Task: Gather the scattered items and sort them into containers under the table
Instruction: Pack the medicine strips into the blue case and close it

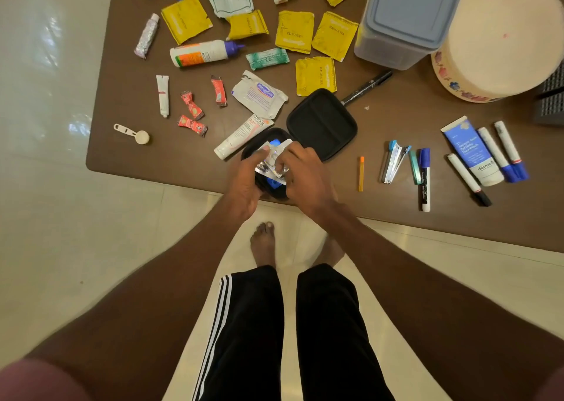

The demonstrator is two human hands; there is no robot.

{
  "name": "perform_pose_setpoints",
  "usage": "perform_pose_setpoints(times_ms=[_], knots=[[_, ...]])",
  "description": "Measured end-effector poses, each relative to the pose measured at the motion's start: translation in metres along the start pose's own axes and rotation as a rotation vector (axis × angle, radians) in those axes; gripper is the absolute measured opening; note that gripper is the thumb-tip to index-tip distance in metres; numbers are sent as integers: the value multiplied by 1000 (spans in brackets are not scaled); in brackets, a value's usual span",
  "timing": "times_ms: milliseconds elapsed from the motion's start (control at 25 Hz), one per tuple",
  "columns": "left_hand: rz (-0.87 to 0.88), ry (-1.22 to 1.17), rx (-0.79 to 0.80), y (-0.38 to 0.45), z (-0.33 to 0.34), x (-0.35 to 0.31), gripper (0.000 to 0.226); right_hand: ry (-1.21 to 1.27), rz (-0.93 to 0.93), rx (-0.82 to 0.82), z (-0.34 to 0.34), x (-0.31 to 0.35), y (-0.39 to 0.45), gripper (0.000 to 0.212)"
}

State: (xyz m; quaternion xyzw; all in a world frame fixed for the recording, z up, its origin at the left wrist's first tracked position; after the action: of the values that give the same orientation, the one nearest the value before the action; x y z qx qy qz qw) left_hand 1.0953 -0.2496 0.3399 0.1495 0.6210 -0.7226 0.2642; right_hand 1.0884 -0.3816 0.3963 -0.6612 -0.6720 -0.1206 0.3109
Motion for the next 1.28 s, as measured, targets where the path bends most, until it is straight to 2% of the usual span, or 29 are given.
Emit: perform_pose_setpoints(times_ms=[120, 160, 240, 320, 360, 440, 520, 600, 680, 760, 840, 920, 1080, 1200, 1280], knots=[[7, 65, -60, 11, -2, 7, 66, 110, -29, 1, -5, -3, -1, 31], [4, 58, -72, 14, -2, 9, 62, 213, -4, -76, -14, -9, -1, 27], [4, 52, -73, 18, -1, 13, 55, 363, 136, -335, -43, -34, -4, 27], [11, 22, -76, 20, -2, 14, 54, 305, 377, -545, -68, -69, -7, 25], [11, 7, -81, 21, -3, 15, 59, 242, 517, -553, -73, -85, -6, 33], [28, -1, -84, 22, -4, 15, 85, 269, 739, -433, -69, -110, 1, 63], [47, 13, -106, 27, -9, 20, 104, 426, 789, -381, -62, -118, 10, 77], [45, -19, -109, 29, -11, 23, 103, 572, 809, -422, -63, -120, 12, 69], [43, -36, -78, 21, -3, 16, 100, 800, 834, -498, -67, -119, 7, 50], [55, -60, -55, 15, 3, 12, 83, 936, 743, -530, -74, -105, 1, 37], [38, -67, -56, 15, 4, 13, 60, 924, 555, -510, -81, -80, -6, 34], [28, -72, -64, 13, 6, 11, 53, 853, 353, -457, -76, -55, -12, 37], [31, -199, -87, 3, 13, 0, 60, 593, 81, -311, -46, -14, -28, 48], [-38, -261, -82, -5, 13, -6, 68, 324, 21, -194, -18, 8, -35, 54], [-34, -225, -40, -9, 15, -7, 52, 126, 17, -110, 1, 10, -38, 57]])
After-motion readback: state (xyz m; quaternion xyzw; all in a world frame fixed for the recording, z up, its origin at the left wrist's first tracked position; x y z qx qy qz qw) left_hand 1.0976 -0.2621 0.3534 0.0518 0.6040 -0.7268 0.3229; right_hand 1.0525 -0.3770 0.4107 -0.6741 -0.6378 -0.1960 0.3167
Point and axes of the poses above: each hand's wrist, its own y-axis towards the middle knuckle, its own z-axis out of the palm, x = y × z, the point moved 7 cm from there along y, towards the middle knuckle, and after that the axes turned 5 degrees about y, right-handed, at the moved point
